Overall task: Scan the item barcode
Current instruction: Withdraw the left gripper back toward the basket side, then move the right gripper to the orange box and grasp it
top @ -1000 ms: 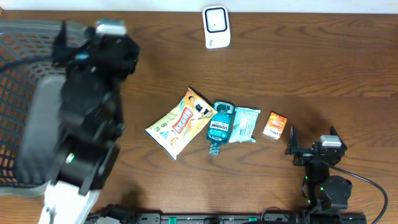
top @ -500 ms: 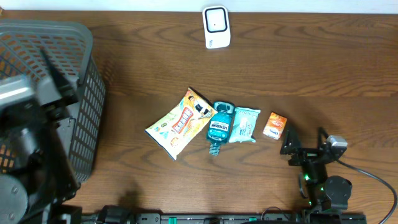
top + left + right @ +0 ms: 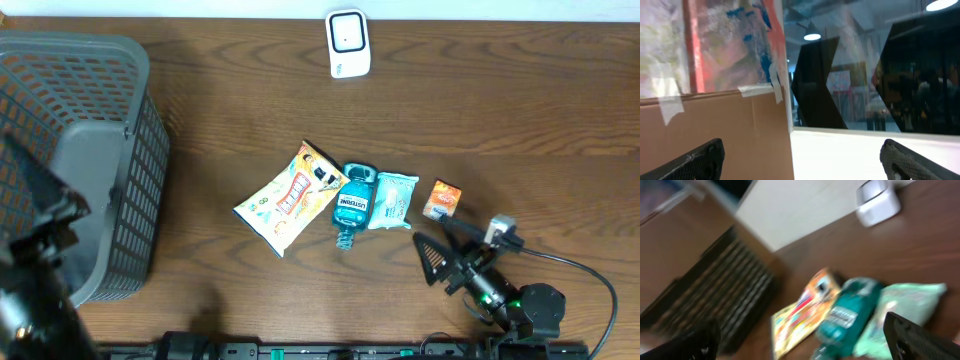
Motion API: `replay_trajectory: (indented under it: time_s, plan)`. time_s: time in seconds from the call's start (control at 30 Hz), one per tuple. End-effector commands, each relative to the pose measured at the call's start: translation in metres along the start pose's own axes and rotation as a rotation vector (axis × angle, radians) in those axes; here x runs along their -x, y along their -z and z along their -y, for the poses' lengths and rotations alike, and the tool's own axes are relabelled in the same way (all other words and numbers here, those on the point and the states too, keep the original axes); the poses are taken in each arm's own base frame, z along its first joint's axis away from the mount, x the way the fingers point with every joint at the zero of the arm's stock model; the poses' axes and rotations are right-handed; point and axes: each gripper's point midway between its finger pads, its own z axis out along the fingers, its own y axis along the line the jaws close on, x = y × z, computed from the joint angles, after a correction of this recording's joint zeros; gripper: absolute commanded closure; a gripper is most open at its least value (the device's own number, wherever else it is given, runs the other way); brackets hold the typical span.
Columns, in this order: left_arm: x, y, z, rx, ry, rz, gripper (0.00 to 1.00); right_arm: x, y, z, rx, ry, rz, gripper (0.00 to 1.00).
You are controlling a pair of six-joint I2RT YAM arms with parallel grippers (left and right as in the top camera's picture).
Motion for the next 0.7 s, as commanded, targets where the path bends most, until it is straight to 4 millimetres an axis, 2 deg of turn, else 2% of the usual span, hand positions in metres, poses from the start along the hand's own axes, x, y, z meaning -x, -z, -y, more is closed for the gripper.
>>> replay_trajectory:
  time_s: [0.0, 0.07, 0.2, 0.33, 0.4, 0.43, 0.57, 0.63, 0.67]
  plan:
    - [0.019, 0.018, -0.015, 0.011, 0.041, 0.060, 0.01, -0.016, 0.002, -0.019, 0.108, -0.051, -0.097, 0.01]
    - [0.025, 0.026, -0.022, 0.019, 0.054, 0.082, 0.01, -0.013, 0.001, -0.012, 0.073, -0.051, -0.072, 0.03]
    - [0.034, 0.041, -0.033, 0.030, 0.073, 0.116, 0.01, -0.002, 0.000, 0.005, -0.018, -0.063, -0.006, 0.01]
    - [0.039, 0.050, -0.039, 0.036, 0.084, 0.136, 0.01, 0.001, -0.001, 0.018, -0.085, 0.020, 0.014, 0.01]
    - [0.040, 0.052, -0.041, 0.038, 0.087, 0.142, 0.01, 0.003, -0.001, 0.037, -0.175, -0.014, 0.033, 0.01]
    - [0.040, 0.053, -0.042, 0.039, 0.088, 0.144, 0.01, 0.002, 0.000, 0.061, -0.285, -0.053, 0.040, 0.01]
    - [0.044, 0.054, -0.043, 0.043, 0.095, 0.157, 0.01, -0.014, 0.014, 0.121, -0.578, -0.152, 0.022, 0.01]
    - [0.046, 0.058, -0.046, 0.046, 0.100, 0.166, 0.01, -0.025, 0.022, 0.142, -0.690, -0.189, -0.011, 0.01]
    - [0.047, 0.060, -0.048, 0.048, 0.104, 0.173, 0.01, -0.028, 0.023, 0.146, -0.711, -0.200, -0.028, 0.01]
